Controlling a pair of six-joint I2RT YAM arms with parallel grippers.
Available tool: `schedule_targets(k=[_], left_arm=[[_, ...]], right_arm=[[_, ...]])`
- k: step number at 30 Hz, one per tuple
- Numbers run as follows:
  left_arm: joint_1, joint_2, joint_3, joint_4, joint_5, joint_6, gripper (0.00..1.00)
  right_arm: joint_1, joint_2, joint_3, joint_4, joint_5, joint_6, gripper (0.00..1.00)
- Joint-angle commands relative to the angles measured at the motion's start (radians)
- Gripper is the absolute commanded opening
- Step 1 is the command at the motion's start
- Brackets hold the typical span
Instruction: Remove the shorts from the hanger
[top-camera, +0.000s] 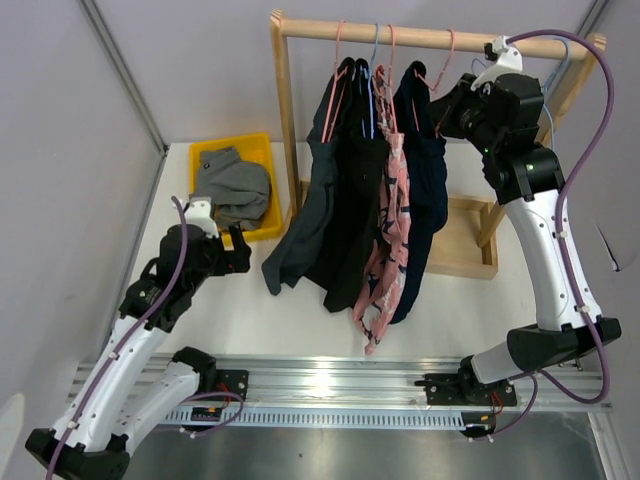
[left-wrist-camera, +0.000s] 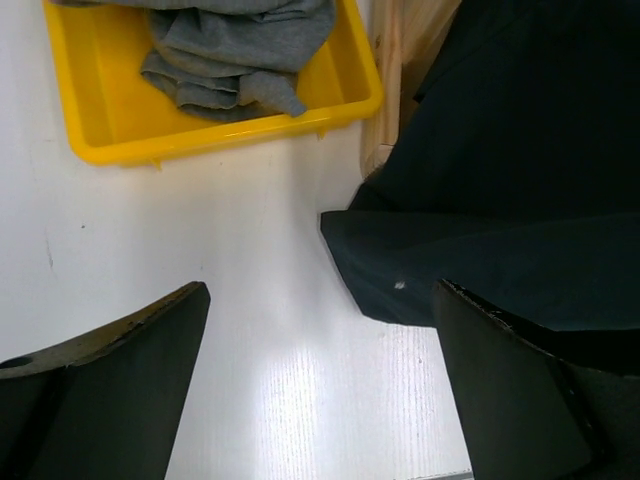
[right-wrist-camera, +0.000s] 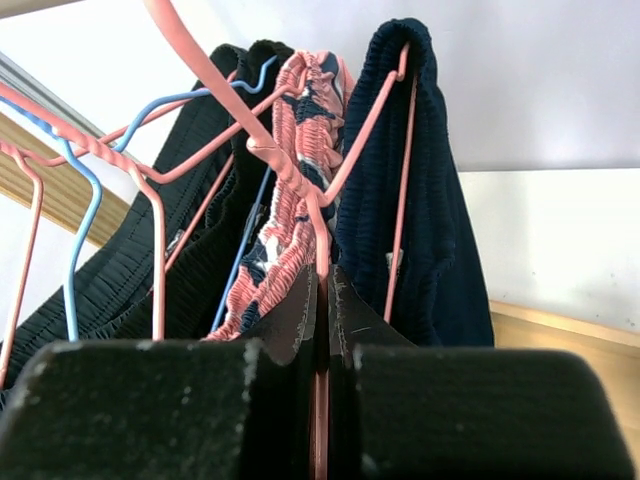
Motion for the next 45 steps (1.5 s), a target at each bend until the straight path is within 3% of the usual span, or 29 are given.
schedule_targets(k=[1,4,5,6,7,11,13,17,28,38,41,45], left_arm=[[-0.077,-0.003,0.057,0.045,0.019,0.030,0.99],[-0.296,0.073,0.249,0.014,-0.133,0.027,0.99],[-0.417,0.107,0.298,-0.013,-0.169,0.030,0.99],[-0.475,0.147,0.455,-0.027,-0.226,0.044,0.99],[-0.540,0.188,0.507,-0.038,-0.251,0.055,0.99],[-0.865,0.446,0.831,-0.064,-0.362,0.116,0.99],[-0.924,0.520,0.944,-0.041,-0.337,0.138,0.99],[-1.037,0.667,1.012,0.055,-0.245,0.170,0.99],[-1.131,0.943,1.142,0.187,-0.119,0.139,0.99],[-1.136,1.046,1.168,0.241,-0.214,0.161,0.98],[-1.136,1.085,1.202,0.247,-0.246,0.178,0.86],[-1.134,1.112,1.214,0.250,-0.259,0.176,0.60]], right_arm=[[0.005,-0.071,0.012,0.020,0.012,-0.017,0.00],[0.008,-0.117,0.014,0.051,0.019,0.002,0.00],[0.006,-0.128,0.020,0.059,0.026,0.008,0.00],[0.008,-0.137,0.027,0.063,0.038,0.016,0.00],[0.008,-0.146,0.037,0.063,0.044,0.028,0.00],[0.017,-0.179,0.092,0.007,0.093,0.033,0.00],[0.018,-0.194,0.101,-0.018,0.118,0.037,0.00],[0.037,-0.243,0.089,-0.098,0.196,0.057,0.00],[0.043,-0.363,0.014,-0.165,0.234,0.082,0.00],[0.043,-0.389,0.041,-0.240,0.219,0.115,0.00],[0.043,-0.398,0.051,-0.259,0.205,0.131,0.00],[0.041,-0.401,0.054,-0.271,0.205,0.138,0.00]])
